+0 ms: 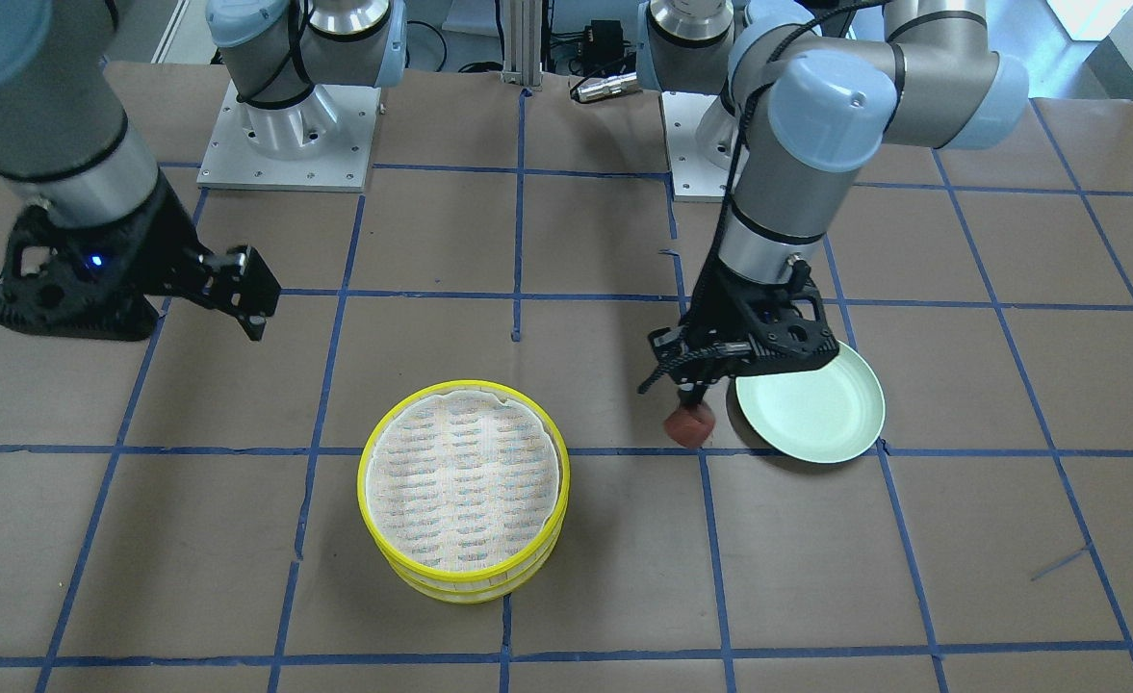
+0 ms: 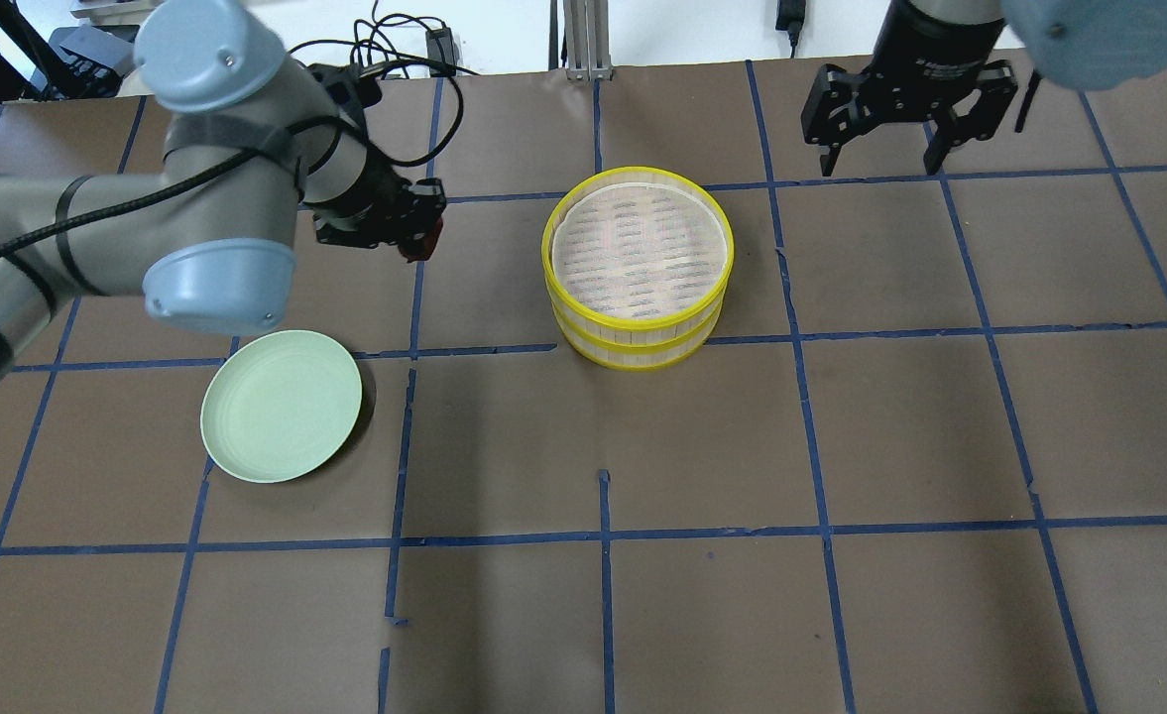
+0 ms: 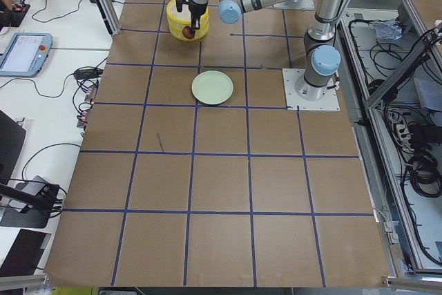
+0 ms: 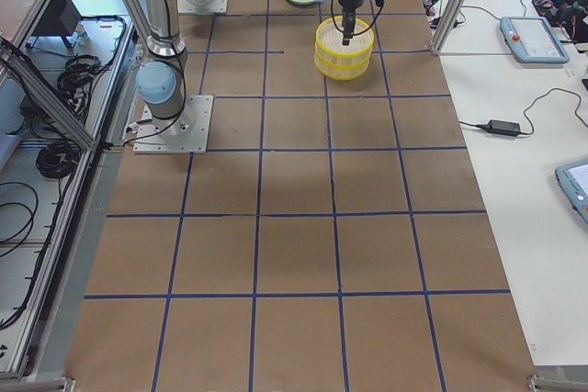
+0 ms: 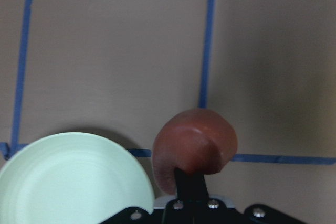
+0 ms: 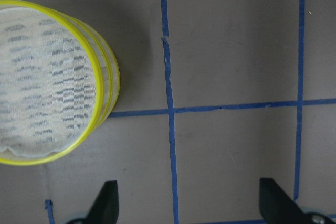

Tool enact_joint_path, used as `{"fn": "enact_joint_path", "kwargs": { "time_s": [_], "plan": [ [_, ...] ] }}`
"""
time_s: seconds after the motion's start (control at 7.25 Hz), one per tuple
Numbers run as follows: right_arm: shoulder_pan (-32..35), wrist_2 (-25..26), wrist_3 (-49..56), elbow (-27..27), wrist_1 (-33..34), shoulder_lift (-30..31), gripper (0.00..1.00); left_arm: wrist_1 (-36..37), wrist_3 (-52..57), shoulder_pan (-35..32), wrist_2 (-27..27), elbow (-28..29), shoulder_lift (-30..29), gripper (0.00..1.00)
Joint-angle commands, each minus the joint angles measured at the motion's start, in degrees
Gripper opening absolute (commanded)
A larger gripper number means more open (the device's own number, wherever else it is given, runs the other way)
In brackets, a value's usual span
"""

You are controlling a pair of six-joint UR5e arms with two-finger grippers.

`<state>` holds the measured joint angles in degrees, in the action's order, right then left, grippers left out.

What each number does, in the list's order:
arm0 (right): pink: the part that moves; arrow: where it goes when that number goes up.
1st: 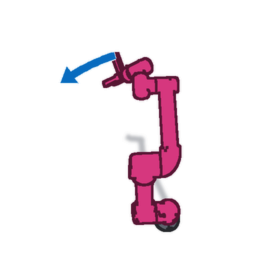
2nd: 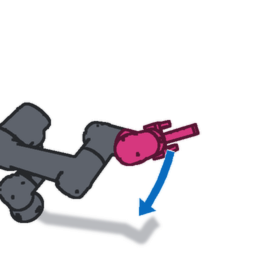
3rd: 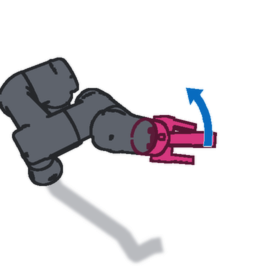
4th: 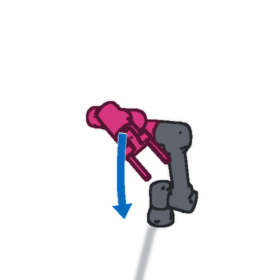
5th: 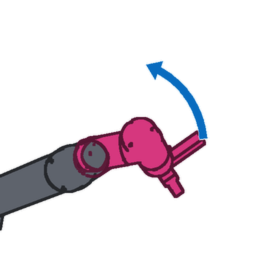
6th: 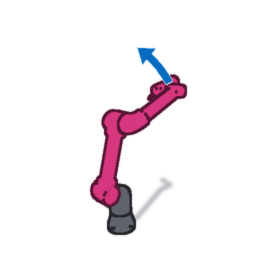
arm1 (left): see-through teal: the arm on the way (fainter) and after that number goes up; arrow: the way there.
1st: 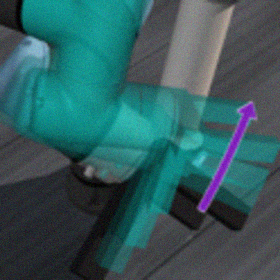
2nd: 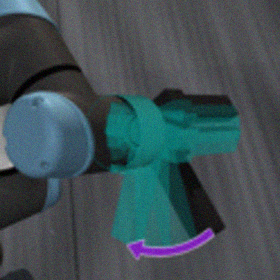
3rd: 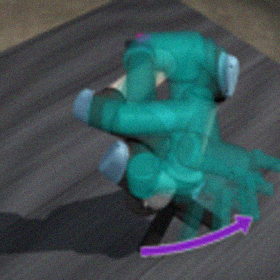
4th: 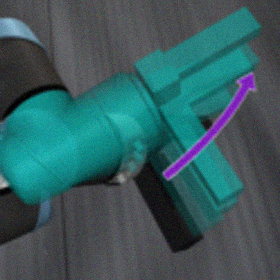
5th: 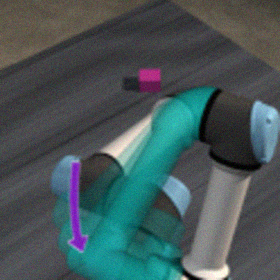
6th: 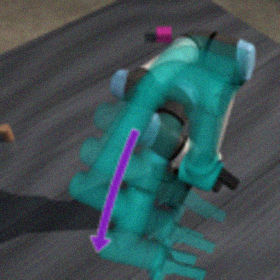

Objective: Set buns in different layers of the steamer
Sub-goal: 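Carry the brown bun onto the top tier while the right gripper rises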

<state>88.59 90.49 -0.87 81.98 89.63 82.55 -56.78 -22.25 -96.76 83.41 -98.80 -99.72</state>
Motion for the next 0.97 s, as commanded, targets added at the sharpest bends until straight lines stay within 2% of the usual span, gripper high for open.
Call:
{"fn": "enact_joint_path", "kwargs": {
  "time_s": [0.0,0.28,0.41,0.55,0.69,0.83],
  "plan": [
    [0.88,-3.09,0.52,0.11,-3.32,4.37,0.96,0.69,-15.33,-7.10,-4.38,8.69,-5.99,0.04],
    [0.97,-2.51,0.43,0.90,-2.97,4.02,0.98,9.55,-20.88,-10.02,-4.66,8.71,-10.74,0.04],
    [0.97,-2.42,0.43,1.08,-3.23,3.94,0.98,11.59,-20.90,-10.11,-4.57,8.71,-12.15,0.28],
    [0.97,-2.42,0.43,1.34,-2.89,4.02,0.99,12.48,-19.25,-10.11,-4.22,8.71,-12.52,0.72],
    [0.97,-2.42,0.43,1.43,-2.80,3.94,0.99,13.88,-18.80,-10.11,-4.13,8.28,-12.78,1.00],
    [0.97,-2.42,0.43,1.43,-2.71,3.93,0.99,13.89,-16.45,-10.03,-4.04,9.06,-12.52,1.00]
  ]
}}
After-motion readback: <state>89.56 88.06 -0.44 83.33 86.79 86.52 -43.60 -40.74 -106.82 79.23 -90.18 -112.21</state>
